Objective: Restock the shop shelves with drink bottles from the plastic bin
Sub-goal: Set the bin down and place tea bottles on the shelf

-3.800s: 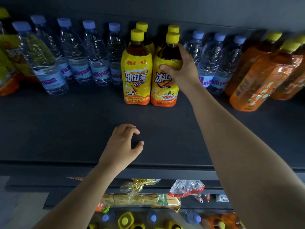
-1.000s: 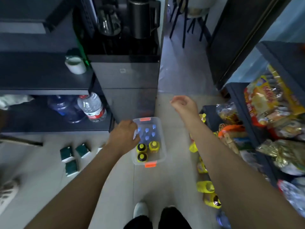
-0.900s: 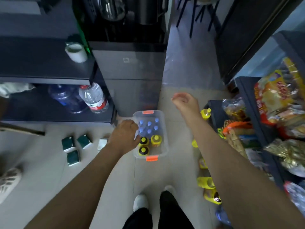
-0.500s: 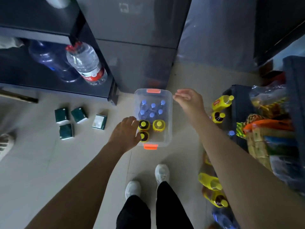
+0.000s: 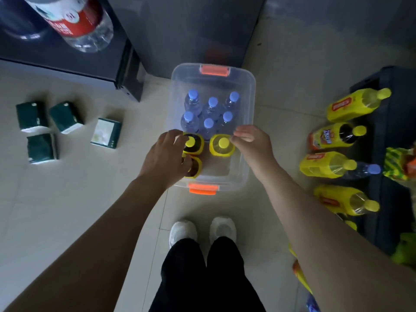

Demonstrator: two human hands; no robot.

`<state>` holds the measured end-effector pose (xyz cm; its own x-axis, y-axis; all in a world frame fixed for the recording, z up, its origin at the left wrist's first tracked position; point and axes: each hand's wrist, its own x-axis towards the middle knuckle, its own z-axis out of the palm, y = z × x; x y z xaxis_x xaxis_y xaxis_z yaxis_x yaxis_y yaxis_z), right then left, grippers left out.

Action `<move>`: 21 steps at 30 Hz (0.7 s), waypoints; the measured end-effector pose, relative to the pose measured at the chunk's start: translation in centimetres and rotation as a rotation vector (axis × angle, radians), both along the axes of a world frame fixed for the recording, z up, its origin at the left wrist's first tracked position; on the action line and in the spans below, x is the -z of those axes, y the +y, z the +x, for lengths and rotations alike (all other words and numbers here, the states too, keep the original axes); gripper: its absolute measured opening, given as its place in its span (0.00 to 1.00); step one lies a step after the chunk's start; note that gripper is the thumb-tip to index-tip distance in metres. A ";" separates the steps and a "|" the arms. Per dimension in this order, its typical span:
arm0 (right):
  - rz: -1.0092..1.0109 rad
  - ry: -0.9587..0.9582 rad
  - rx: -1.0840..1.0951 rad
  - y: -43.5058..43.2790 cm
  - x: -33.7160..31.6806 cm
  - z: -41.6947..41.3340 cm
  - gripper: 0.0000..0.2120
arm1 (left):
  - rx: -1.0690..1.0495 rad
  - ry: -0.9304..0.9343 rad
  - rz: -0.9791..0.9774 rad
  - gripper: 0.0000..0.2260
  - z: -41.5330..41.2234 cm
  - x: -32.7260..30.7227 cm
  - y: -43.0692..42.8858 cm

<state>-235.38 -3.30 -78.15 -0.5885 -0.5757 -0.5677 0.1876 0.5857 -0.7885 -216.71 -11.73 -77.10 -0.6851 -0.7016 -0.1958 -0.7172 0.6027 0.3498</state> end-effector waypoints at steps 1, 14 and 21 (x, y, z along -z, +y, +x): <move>0.009 0.000 0.002 -0.1 2.0 0.3 0.12 | 0.002 0.014 -0.007 0.20 0.0 1.4 -0.4; -0.002 0.226 -0.103 -1.0 16.2 0.3 0.23 | 0.078 0.107 -0.085 0.22 -2.2 13.7 -4.4; -0.029 0.384 -0.204 -0.6 17.4 0.4 0.26 | 0.101 0.116 -0.115 0.23 -2.8 13.9 -5.2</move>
